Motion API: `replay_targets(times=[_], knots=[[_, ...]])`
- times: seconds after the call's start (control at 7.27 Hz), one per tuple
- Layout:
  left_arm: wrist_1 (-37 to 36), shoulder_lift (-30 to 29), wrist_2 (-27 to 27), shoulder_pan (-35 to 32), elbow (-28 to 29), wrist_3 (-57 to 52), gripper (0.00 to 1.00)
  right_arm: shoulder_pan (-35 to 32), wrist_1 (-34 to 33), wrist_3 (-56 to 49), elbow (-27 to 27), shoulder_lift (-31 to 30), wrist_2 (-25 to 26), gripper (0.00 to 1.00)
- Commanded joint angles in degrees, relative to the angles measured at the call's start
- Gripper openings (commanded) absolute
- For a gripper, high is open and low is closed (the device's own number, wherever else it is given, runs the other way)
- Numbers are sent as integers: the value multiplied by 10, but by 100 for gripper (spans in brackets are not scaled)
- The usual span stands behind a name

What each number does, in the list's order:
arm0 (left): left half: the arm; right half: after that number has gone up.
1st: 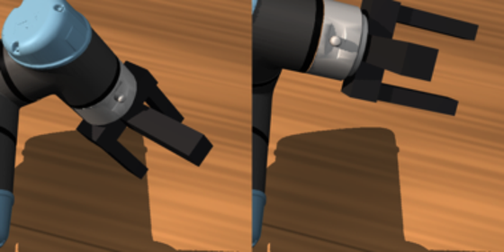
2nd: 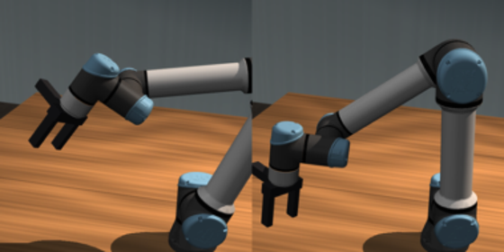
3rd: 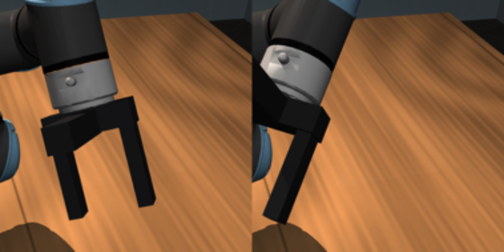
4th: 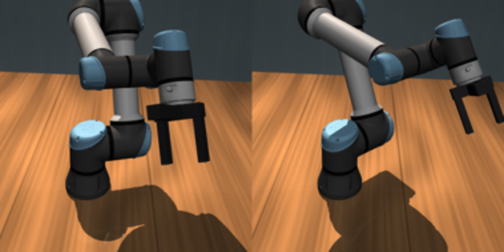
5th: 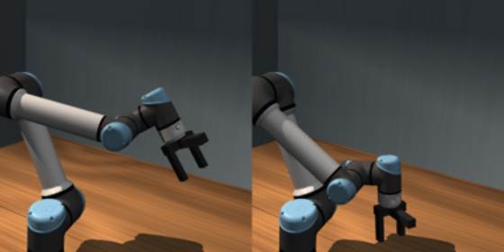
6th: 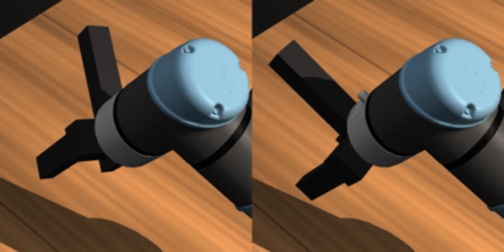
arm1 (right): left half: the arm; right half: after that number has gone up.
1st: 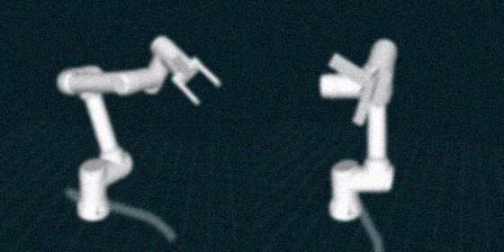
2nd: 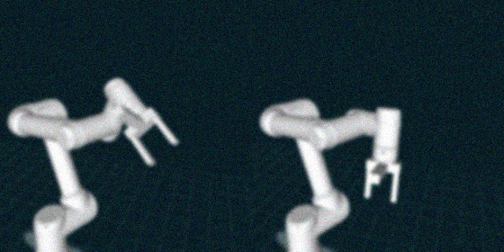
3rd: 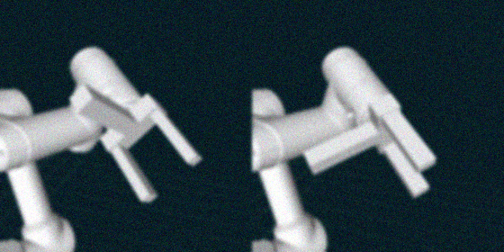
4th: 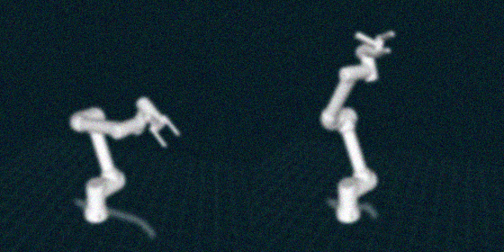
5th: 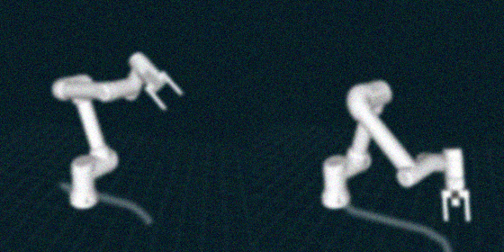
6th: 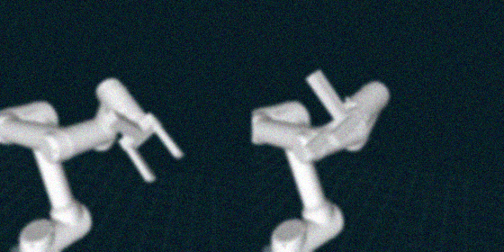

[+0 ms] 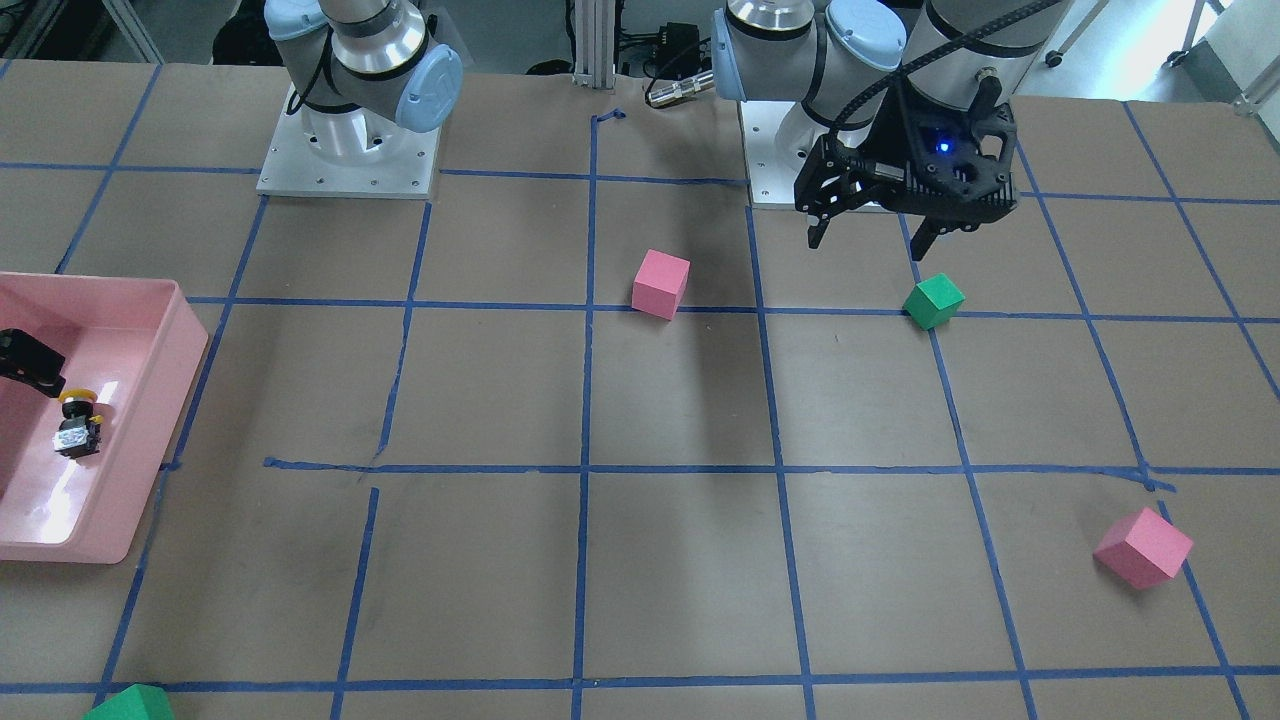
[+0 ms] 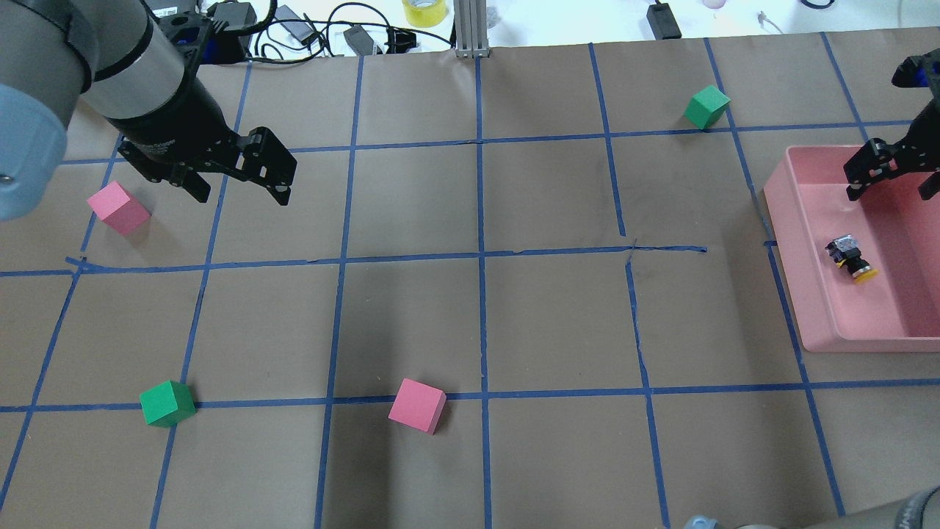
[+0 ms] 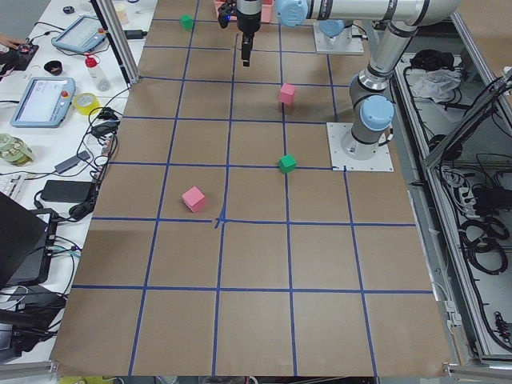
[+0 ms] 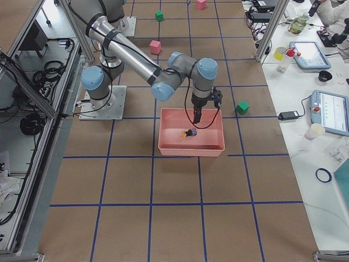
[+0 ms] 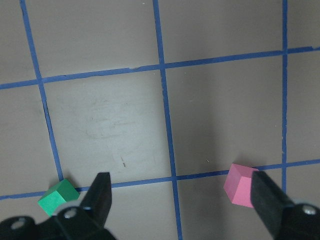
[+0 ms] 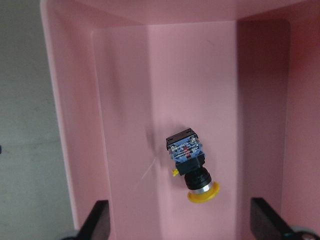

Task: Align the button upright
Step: 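Lower the right gripper into the bin and grasp the black button switch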

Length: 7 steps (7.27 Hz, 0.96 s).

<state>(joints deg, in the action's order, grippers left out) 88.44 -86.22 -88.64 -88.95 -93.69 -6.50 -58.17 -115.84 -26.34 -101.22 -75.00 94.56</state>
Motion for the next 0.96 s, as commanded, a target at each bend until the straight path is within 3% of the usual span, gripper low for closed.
replay_targets(times=[0.0,0.83], knots=[[0,0,0,0,0,0,100,9,-39,-1,-12,27,4,100],[-1,0,0,0,0,0,100,27,-83,22,-13,104,9,100]])
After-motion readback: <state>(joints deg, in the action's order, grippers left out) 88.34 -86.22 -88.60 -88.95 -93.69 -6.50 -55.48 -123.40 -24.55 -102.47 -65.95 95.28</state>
